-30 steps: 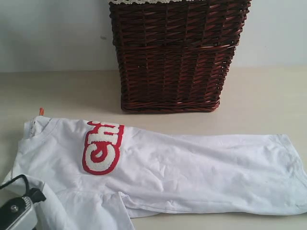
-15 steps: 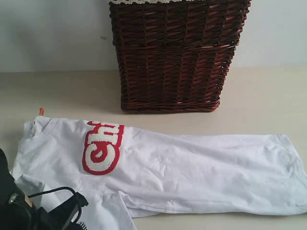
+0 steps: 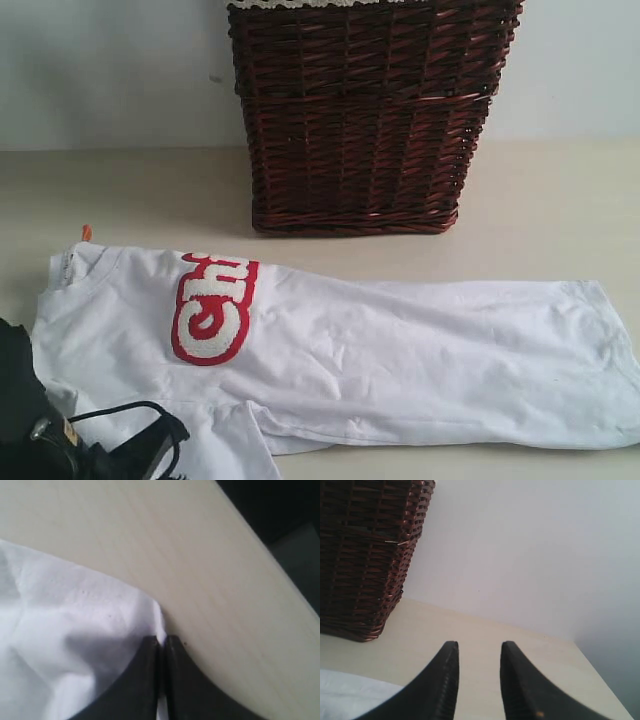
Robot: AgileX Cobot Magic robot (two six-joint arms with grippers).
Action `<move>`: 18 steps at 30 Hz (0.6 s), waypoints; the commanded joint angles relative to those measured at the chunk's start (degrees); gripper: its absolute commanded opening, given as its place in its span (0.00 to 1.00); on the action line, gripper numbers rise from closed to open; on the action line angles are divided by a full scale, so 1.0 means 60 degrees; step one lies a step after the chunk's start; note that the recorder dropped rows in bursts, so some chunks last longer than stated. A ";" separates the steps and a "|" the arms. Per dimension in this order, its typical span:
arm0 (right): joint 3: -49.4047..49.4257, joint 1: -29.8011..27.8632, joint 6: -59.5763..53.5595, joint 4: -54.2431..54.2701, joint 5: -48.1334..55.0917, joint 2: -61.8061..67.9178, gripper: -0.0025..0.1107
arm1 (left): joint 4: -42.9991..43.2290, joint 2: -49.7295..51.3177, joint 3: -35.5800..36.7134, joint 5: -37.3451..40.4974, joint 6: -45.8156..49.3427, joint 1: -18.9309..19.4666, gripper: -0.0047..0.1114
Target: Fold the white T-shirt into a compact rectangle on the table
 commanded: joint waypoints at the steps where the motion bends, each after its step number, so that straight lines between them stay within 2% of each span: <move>1: 0.0046 -0.0035 0.0026 0.0025 -0.0061 -0.0045 0.28 | -0.0112 -0.0577 0.0041 -0.0409 -0.0429 0.0467 0.04; 7: 0.0046 -0.0035 0.0026 0.0025 -0.0061 -0.0045 0.28 | -0.0769 -0.1670 -0.0182 -0.0355 -0.0496 0.1821 0.04; 11: 0.0046 -0.0035 0.0026 0.0025 -0.0061 -0.0045 0.28 | -0.1138 -0.2127 -0.0562 0.0365 -0.0527 0.2764 0.04; 15: 0.0046 -0.0035 0.0026 0.0025 -0.0061 -0.0045 0.28 | -0.1177 -0.2338 -0.0946 0.1427 -0.0965 0.3416 0.04; 18: 0.0046 -0.0035 0.0026 0.0025 -0.0061 -0.0045 0.28 | -0.1177 -0.2436 -0.1326 0.1673 -0.1174 0.3715 0.04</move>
